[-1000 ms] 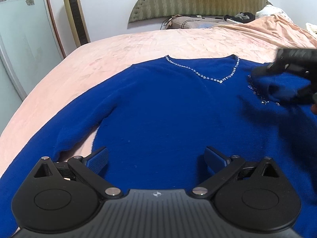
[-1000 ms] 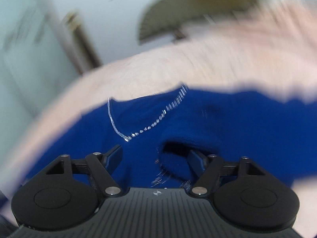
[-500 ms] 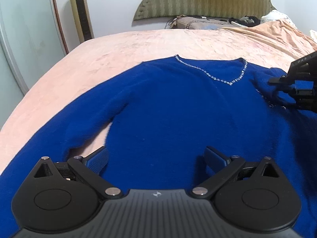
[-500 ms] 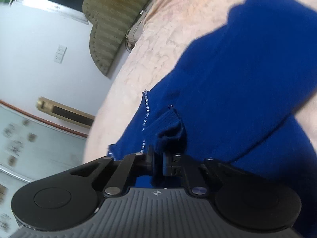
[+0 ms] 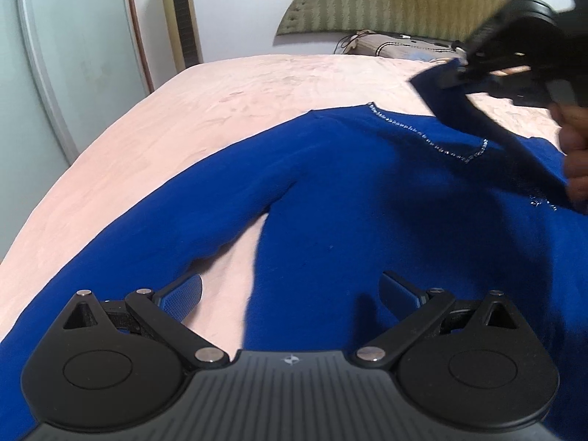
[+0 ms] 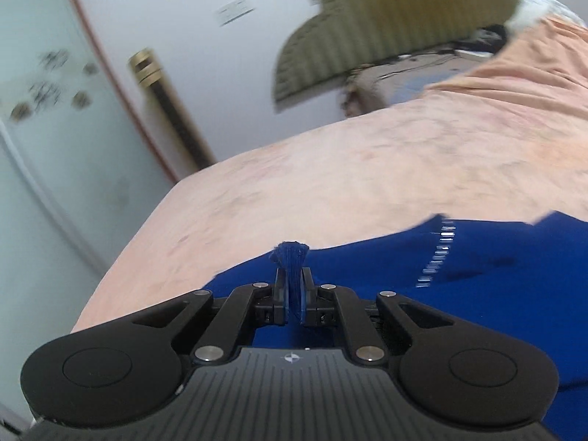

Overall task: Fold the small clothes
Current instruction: 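Carry the sleeve across the sweater body with the right gripper and release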

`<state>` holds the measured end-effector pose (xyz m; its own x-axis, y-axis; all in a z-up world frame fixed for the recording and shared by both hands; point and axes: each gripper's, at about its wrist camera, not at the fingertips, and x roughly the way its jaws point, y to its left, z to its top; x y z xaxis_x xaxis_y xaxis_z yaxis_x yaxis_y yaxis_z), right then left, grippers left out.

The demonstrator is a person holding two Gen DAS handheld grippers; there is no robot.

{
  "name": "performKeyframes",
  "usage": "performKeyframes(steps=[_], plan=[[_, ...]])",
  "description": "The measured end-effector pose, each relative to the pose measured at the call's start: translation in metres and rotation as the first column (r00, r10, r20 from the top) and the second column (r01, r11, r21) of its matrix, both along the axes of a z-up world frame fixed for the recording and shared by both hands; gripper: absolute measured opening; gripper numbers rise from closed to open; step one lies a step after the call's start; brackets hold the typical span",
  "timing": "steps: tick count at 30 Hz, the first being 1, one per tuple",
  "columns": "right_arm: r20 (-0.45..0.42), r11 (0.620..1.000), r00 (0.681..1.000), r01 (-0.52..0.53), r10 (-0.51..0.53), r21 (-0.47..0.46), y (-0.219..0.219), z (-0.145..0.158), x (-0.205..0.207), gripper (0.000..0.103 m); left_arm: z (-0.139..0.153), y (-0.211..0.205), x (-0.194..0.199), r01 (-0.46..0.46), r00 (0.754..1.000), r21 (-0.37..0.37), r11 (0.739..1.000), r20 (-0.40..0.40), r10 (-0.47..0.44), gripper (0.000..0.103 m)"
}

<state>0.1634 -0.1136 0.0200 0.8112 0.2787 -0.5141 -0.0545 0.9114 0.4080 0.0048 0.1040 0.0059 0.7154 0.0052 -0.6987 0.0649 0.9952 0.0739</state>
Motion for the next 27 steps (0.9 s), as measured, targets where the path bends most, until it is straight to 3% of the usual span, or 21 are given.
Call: performKeyframes(steps=[8,13,16,19,21,23,24,27], plan=[[-0.040,0.992,0.991,-0.128,0.128,-0.016,0.069,-0.010,0.013,0.011,-0.005,0.011,-0.002,-0.028,0.999,0.009,1.000,-0.018,0.029,0.103],[-0.074,0.982,0.980,-0.188,0.187,-0.009,0.090,-0.023,0.023,0.012,-0.006,0.014,-0.002,-0.042,0.999,0.013,0.999,-0.028,0.043,0.103],[-0.135,0.968,0.959,-0.248,0.251,0.039,0.089,-0.033,0.027,0.025,-0.006,0.014,-0.003,-0.042,0.999,0.023,0.999,-0.030,0.043,0.103],[-0.118,0.956,0.951,-0.274,0.285,0.102,0.078,-0.027,0.012,0.025,-0.007,0.014,-0.002,-0.049,0.998,0.031,0.998,-0.030,0.050,0.103],[-0.090,0.954,0.953,-0.281,0.290,0.100,0.074,-0.021,0.000,0.029,-0.008,0.014,0.000,-0.056,0.998,0.029,0.998,-0.034,0.057,0.103],[-0.100,0.955,0.952,-0.279,0.288,0.095,0.071,-0.020,-0.005,0.039,-0.007,0.014,0.001,-0.064,0.997,0.028,0.998,-0.036,0.065,0.103],[-0.125,0.957,0.950,-0.279,0.287,0.084,0.071,-0.022,-0.005,0.047,-0.007,0.013,0.002,-0.067,0.997,0.026,0.997,-0.038,0.068,0.103],[-0.208,0.963,0.941,-0.267,0.268,0.033,0.072,-0.031,-0.006,0.049,-0.006,0.013,0.001,-0.073,0.997,0.025,0.997,-0.036,0.074,0.103]])
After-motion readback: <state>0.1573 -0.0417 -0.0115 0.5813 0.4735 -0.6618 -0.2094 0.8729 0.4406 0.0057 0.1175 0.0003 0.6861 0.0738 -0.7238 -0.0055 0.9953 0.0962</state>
